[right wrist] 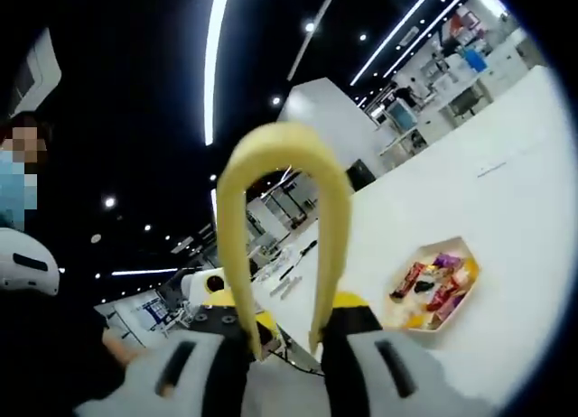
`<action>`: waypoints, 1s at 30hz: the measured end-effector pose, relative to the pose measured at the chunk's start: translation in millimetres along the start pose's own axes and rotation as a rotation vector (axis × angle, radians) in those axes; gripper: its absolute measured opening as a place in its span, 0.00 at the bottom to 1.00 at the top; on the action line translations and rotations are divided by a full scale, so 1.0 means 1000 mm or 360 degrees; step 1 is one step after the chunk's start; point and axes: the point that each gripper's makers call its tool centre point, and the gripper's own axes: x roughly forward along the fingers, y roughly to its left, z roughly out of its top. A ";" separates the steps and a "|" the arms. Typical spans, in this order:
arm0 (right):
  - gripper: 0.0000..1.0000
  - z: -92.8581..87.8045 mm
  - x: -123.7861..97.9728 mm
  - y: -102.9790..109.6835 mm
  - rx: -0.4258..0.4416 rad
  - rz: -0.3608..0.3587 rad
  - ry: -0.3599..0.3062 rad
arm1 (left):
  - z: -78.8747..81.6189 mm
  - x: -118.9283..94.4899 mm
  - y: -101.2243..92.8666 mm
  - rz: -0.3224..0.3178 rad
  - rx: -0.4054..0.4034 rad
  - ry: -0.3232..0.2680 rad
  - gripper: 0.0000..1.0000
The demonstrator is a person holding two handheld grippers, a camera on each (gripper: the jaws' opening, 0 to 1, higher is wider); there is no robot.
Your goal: Place the target food into the container with the food tongs after gripping and lifting it, then release it inside without dropping or visibly crushing the food.
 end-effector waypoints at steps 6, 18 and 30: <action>0.29 0.001 0.001 0.005 0.0041 0.0023 -0.0034 | 0.003 -0.001 -0.005 -0.0014 0.0019 0.0009 0.04; 0.33 0.000 0.000 0.013 0.0068 0.0061 -0.0032 | 0.007 0.000 -0.016 0.0004 0.0228 0.0153 0.00; 0.33 0.012 -0.037 -0.018 0.0162 -0.0135 -0.0065 | 0.006 -0.028 0.006 0.0156 0.0486 0.0363 0.00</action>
